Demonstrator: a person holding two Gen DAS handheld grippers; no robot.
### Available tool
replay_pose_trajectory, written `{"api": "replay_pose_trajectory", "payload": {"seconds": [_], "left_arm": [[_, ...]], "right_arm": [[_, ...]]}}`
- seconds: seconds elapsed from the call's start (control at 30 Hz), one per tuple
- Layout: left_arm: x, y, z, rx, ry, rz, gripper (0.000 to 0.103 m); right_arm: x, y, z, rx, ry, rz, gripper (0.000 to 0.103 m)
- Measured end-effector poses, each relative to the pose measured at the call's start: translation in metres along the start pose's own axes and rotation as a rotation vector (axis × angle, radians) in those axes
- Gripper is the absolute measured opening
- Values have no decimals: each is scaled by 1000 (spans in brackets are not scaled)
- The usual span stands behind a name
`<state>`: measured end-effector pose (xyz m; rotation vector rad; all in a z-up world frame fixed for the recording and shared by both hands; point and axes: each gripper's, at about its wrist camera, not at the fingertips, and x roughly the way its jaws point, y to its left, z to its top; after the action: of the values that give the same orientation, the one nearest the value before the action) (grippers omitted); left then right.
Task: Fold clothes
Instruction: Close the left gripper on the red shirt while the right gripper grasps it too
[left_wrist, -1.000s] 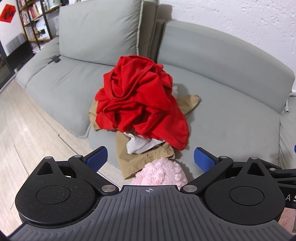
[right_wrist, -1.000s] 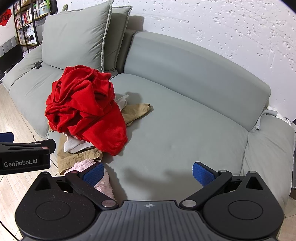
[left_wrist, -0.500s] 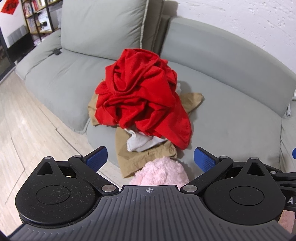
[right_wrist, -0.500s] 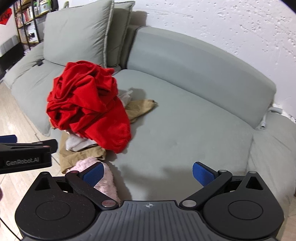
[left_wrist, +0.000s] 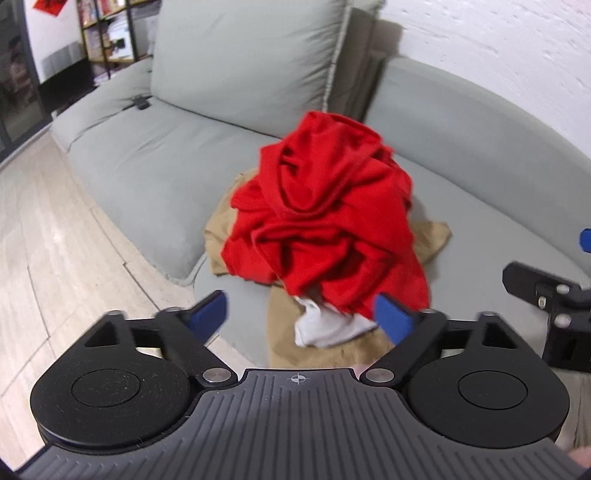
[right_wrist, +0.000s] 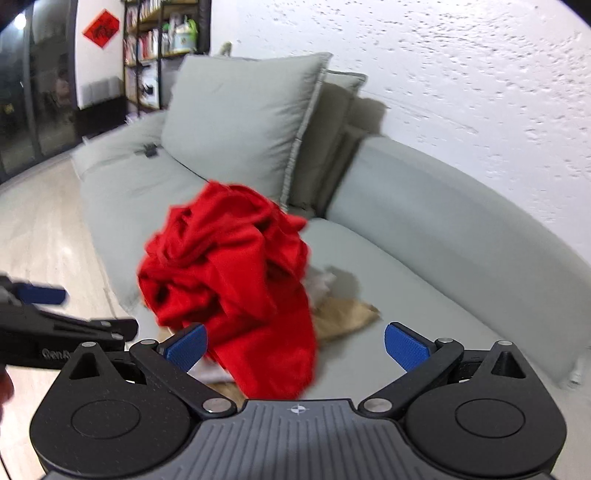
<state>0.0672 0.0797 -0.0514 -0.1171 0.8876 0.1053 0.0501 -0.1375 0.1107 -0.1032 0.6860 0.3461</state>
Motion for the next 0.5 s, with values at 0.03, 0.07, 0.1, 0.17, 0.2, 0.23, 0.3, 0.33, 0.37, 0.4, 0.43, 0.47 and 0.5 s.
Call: {"api": "replay_pose_trajectory", "payload": {"seconds": [0.03, 0.07, 0.1, 0.17, 0.2, 0.23, 0.3, 0.33, 0.37, 0.4, 0.43, 0.47, 0.5], "left_arm": [[5, 5, 4, -8, -1, -11, 67], [10, 9, 8, -16, -3, -22, 59], [15, 14, 12, -29, -4, -36, 52], [26, 23, 19, -65, -7, -62, 46], [32, 27, 23, -81, -11, -70, 44], [37, 32, 27, -98, -18, -79, 44], [46, 39, 35, -122, -34, -86, 44], [50, 42, 39, -124, -43, -86, 44], [54, 42, 43, -120, -49, -82, 44], [59, 42, 47, -115, -53, -77, 45], [63, 42, 51, -114, -53, -77, 46], [67, 43, 54, -116, -51, -82, 46], [71, 43, 57, -119, -48, -87, 46]], "right_arm": [[10, -1, 8, 5, -14, 15, 103], [18, 0, 15, 4, -14, 17, 103], [22, 1, 18, 0, -15, 20, 103], [41, 4, 32, -21, -10, 38, 103], [49, 6, 38, -32, -7, 42, 102], [56, 7, 43, -43, -7, 48, 101], [71, 8, 51, -53, -5, 54, 97], [79, 8, 57, -55, 0, 57, 91], [88, 8, 62, -57, 6, 59, 87], [96, 7, 67, -52, 16, 74, 80], [104, 5, 73, -46, 27, 89, 75], [113, 4, 78, -41, 37, 105, 74], [120, 3, 83, -36, 47, 108, 72]]}}
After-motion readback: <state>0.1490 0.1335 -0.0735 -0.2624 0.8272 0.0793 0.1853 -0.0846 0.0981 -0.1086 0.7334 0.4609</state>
